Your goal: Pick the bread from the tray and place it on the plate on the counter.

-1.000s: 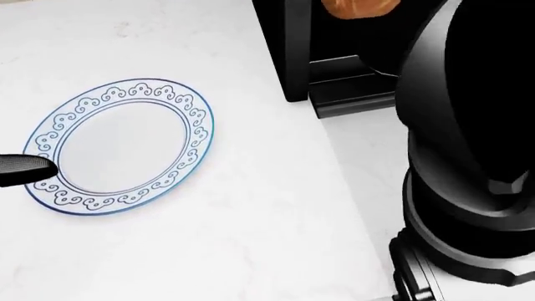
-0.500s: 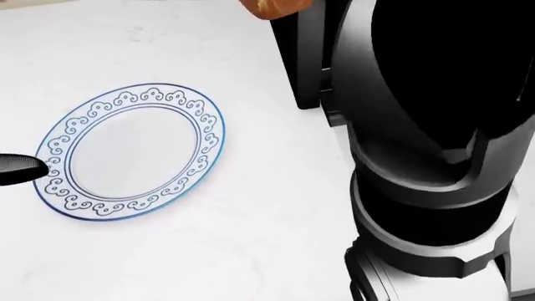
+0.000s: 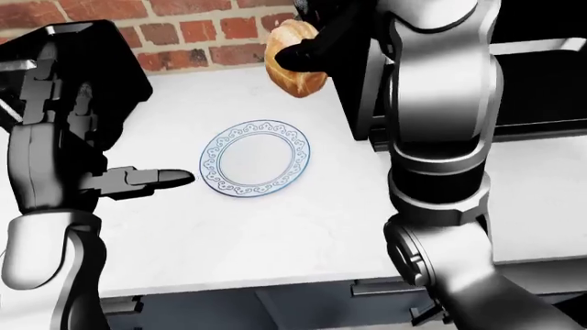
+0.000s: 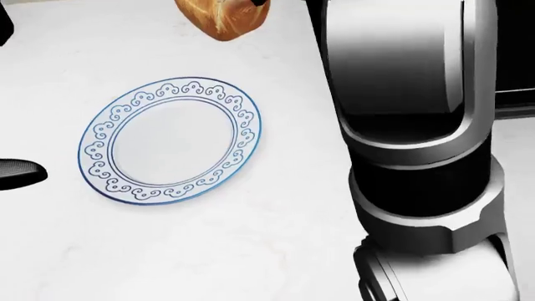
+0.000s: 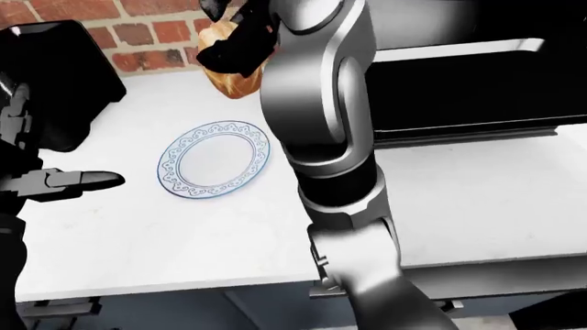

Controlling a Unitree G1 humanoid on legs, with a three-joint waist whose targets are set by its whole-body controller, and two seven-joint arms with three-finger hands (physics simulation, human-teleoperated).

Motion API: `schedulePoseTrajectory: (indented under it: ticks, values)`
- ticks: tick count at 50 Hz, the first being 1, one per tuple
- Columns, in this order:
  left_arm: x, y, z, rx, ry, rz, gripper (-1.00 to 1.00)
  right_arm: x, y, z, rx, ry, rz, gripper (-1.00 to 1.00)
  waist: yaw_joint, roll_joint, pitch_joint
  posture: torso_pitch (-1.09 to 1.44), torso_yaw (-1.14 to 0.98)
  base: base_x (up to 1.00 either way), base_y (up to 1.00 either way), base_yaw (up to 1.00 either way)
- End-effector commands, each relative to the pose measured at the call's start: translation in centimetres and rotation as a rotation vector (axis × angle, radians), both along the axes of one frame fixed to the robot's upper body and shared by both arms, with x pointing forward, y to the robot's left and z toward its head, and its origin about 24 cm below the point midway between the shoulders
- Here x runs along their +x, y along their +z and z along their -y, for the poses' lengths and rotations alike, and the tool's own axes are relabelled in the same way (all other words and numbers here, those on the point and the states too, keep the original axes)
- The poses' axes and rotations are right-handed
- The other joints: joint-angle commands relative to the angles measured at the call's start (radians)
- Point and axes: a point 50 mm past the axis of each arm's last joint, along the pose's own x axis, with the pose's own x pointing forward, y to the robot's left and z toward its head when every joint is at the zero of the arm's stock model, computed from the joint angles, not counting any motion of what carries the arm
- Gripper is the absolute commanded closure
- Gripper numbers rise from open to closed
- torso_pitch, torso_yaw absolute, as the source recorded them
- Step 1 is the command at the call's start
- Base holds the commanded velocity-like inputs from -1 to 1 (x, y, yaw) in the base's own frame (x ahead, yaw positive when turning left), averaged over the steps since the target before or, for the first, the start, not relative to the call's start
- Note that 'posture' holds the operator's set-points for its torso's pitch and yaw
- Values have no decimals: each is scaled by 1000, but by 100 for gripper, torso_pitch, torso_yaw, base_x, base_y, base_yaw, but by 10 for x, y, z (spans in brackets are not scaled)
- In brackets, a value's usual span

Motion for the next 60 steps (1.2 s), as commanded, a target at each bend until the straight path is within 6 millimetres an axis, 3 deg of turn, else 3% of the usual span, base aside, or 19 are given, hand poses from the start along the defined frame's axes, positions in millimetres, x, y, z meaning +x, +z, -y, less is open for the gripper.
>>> schedulePoseTrajectory:
  ticks: [1, 19, 33, 38, 45, 49, 53, 56, 60]
  values:
    - [-6, 12, 1, 27, 4, 71, -100, -9, 17, -3, 5, 20, 91, 100, 7, 5, -27, 0, 30, 0, 0, 0]
    - [-7, 15, 1, 32, 5, 75, -100, -1, 13, -16, 8, 75, 51, 100, 134, 19, -44, 0, 39, 0, 0, 0]
    - [-9, 14, 0, 37, 12, 81, -100, 44, -3, -11, -21, 0, -28, 100, 209, 22, -57, 0, 45, 0, 0, 0]
    - [-9, 12, 0, 39, 14, 79, -100, 59, -8, -15, -38, -10, -58, 100, 225, 21, -62, 0, 45, 0, 0, 0]
    - [-10, 11, 0, 39, 13, 80, -100, 61, -7, -21, -89, -8, -145, 100, 241, 18, -64, 0, 45, 0, 0, 0]
    - [-10, 11, 0, 39, 10, 83, -100, 38, 5, -21, -97, -3, -176, 100, 251, 14, -63, 0, 45, 0, 0, 0]
    - [-9, 12, 0, 40, 10, 83, -100, 33, 0, -20, -105, -25, -221, 100, 259, 13, -60, 0, 45, 0, 0, 0]
    - [-9, 13, 0, 42, 9, 84, -100, 41, -2, -18, -116, -26, -243, 100, 262, 14, -63, 0, 45, 0, 0, 0]
    - [-9, 14, 1, 43, 9, 86, -100, 67, -17, -14, -135, -50, -289, 100, 263, 17, -68, 0, 45, 0, 0, 0]
